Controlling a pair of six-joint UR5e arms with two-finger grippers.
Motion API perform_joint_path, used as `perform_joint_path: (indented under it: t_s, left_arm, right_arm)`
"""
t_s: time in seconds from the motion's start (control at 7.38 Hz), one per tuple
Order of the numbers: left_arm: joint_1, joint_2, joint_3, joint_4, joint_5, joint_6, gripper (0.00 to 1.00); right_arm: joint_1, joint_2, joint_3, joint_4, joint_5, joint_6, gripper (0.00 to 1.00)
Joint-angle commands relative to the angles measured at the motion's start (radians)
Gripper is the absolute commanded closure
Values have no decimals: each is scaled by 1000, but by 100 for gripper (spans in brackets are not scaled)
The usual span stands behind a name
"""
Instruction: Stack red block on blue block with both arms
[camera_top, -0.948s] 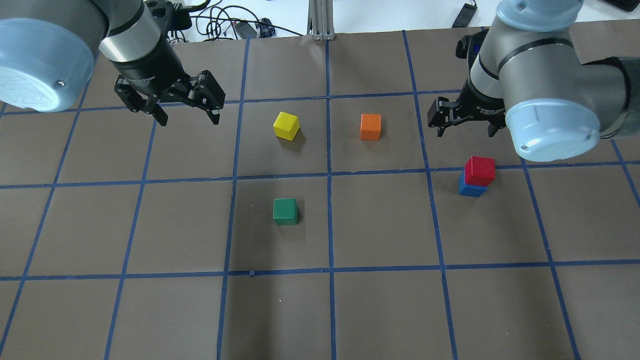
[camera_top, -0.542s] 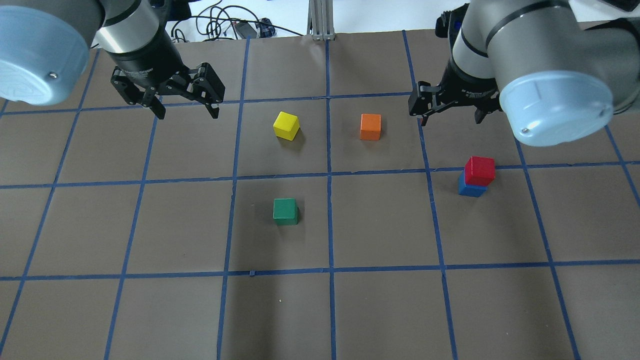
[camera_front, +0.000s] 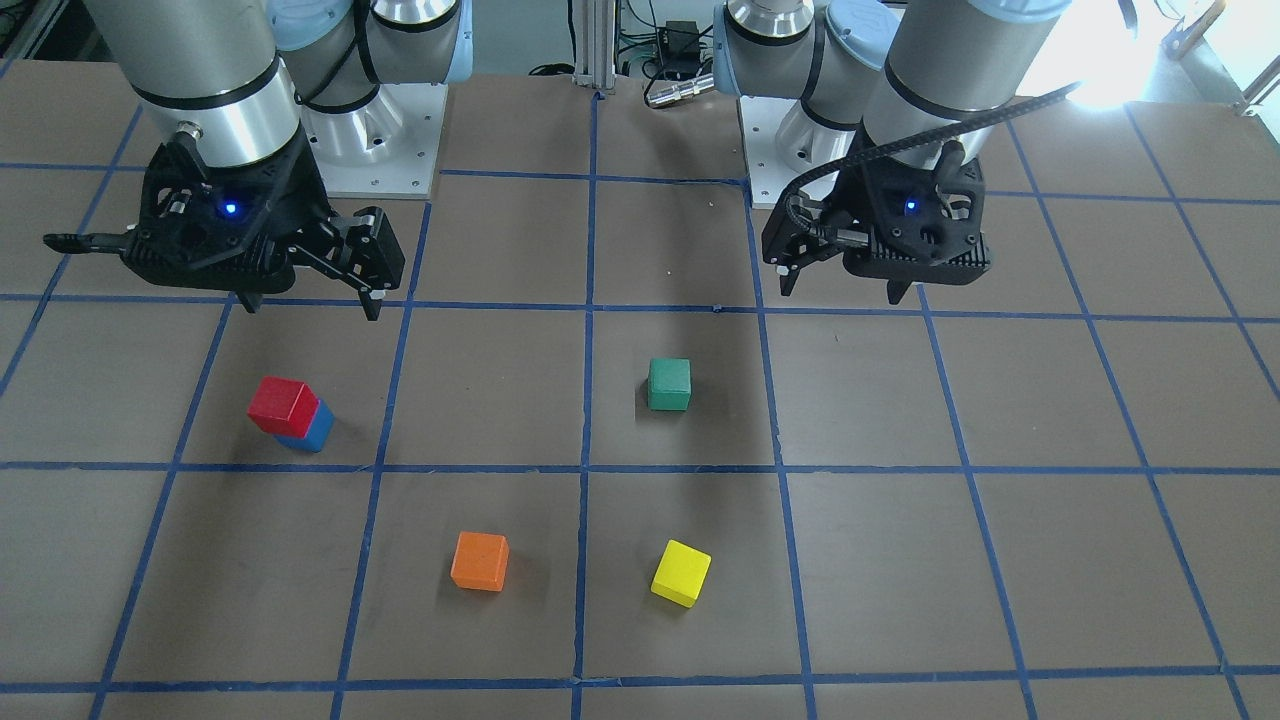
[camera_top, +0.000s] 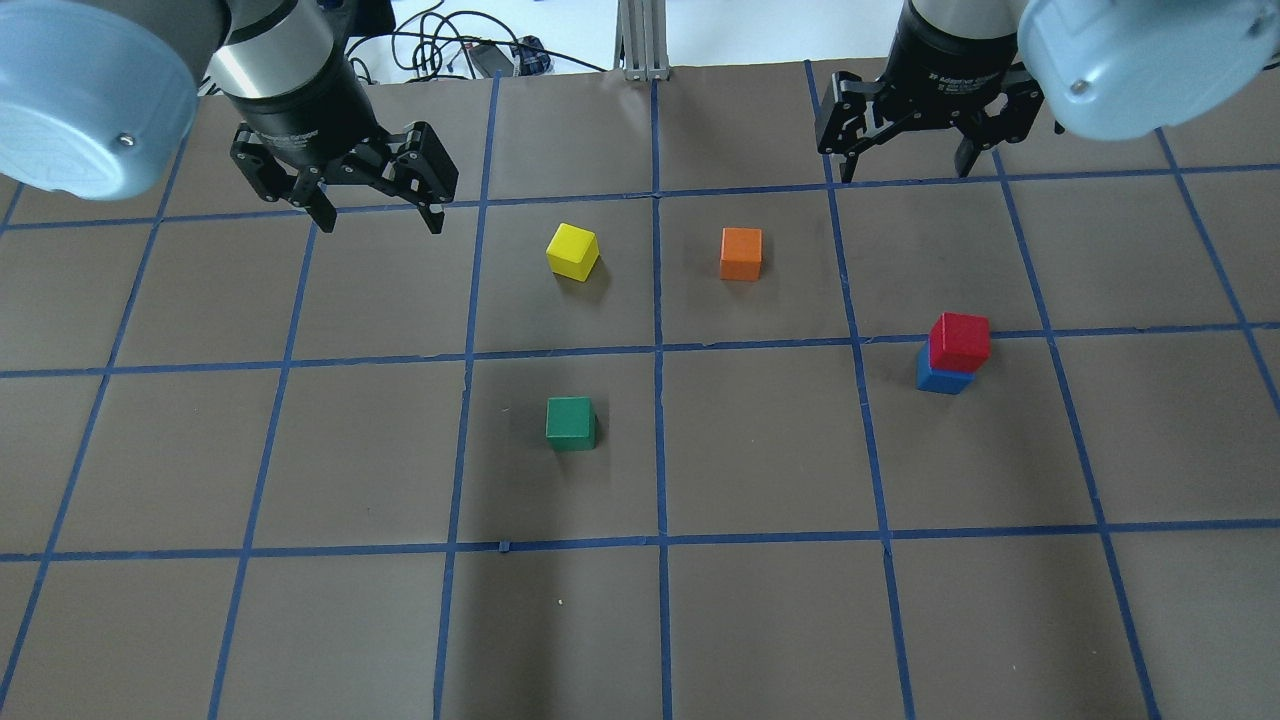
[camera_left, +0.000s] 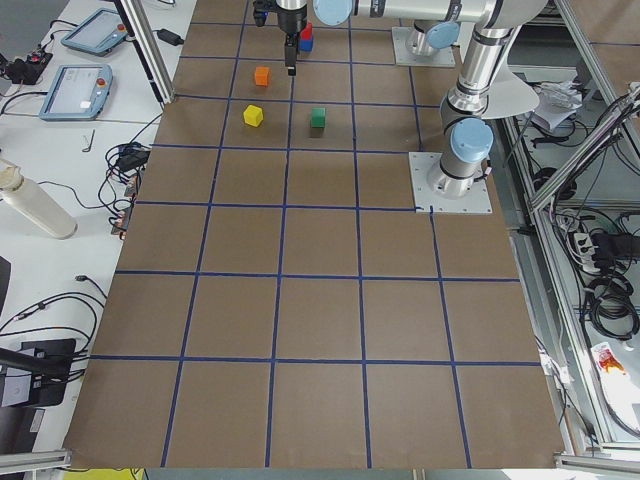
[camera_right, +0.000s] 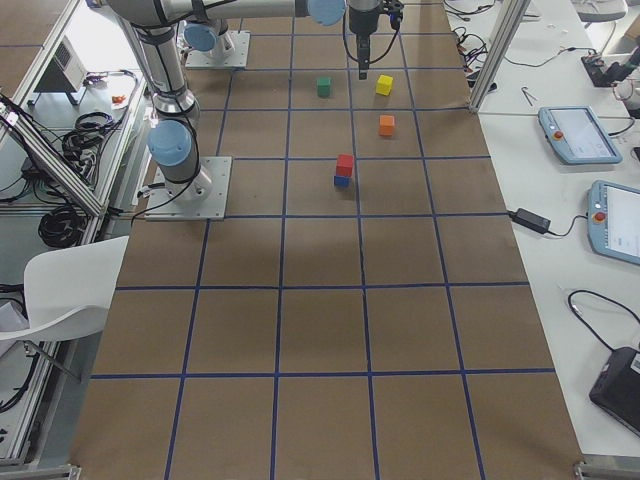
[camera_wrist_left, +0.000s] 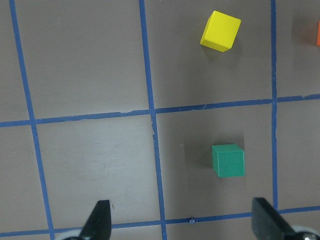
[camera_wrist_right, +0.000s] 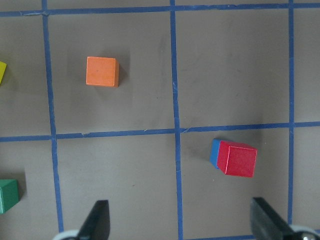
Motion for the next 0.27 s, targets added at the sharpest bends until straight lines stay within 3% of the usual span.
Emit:
perform_joint_path:
  t_s: [0.0, 0.14]
  left_arm:
    - [-1, 15, -5, 0, 3, 2, 0]
    - [-1, 13, -5, 0, 5, 4, 0]
  right_arm:
    - [1, 14, -18, 28, 72, 30, 0]
    - [1, 19, -20, 28, 62, 30, 0]
